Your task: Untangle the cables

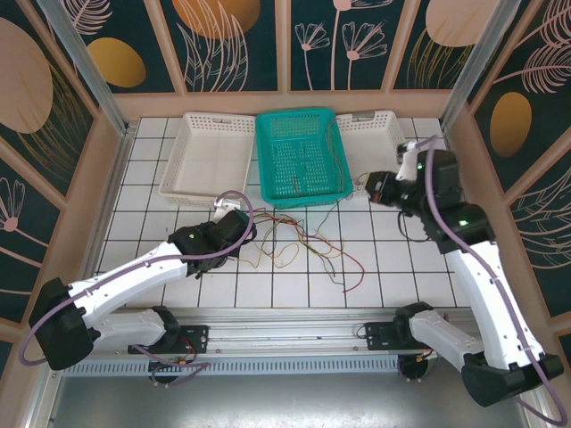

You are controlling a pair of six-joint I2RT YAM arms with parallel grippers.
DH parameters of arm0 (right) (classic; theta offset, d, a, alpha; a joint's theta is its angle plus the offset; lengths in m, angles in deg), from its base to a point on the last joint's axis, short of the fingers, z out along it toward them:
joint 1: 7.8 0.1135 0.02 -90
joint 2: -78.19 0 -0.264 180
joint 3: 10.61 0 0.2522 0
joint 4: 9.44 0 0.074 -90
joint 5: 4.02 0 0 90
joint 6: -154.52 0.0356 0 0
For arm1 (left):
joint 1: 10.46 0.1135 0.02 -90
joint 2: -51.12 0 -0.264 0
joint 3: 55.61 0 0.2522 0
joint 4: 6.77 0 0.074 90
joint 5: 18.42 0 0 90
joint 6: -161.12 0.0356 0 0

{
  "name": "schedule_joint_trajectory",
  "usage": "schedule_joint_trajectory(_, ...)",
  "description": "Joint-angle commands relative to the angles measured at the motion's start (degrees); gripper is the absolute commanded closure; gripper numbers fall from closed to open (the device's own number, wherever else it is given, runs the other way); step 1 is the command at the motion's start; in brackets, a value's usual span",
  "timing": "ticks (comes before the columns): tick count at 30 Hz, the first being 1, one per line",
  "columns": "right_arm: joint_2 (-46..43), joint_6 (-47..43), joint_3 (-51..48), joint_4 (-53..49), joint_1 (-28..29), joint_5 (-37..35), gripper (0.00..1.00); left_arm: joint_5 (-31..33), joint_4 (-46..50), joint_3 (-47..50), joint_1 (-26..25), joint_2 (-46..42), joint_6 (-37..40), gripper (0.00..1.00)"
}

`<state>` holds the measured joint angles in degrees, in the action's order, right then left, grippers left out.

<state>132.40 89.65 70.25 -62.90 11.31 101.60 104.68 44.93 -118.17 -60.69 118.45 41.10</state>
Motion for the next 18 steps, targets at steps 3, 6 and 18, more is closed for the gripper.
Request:
schedule_joint_trajectory(3,-0.1,1.8,-10.1,14.1,7.5,-0.4,1.00,-0.6,-0.3,-0.7,0.3,0.3,0.8,1.00)
schedule_joint_trajectory(6,3.1,2.1,-15.2,18.7,11.9,-4.4,1.00,-1.2,-0.6,-0.4,0.3,-0.3,0.8,1.00)
schedule_joint_trajectory(18,15.5,5.6,-24.1,36.6,18.2,-3.1,0.89,-2.2,-1.1,0.1,0.2,-1.4,1.0,1.00)
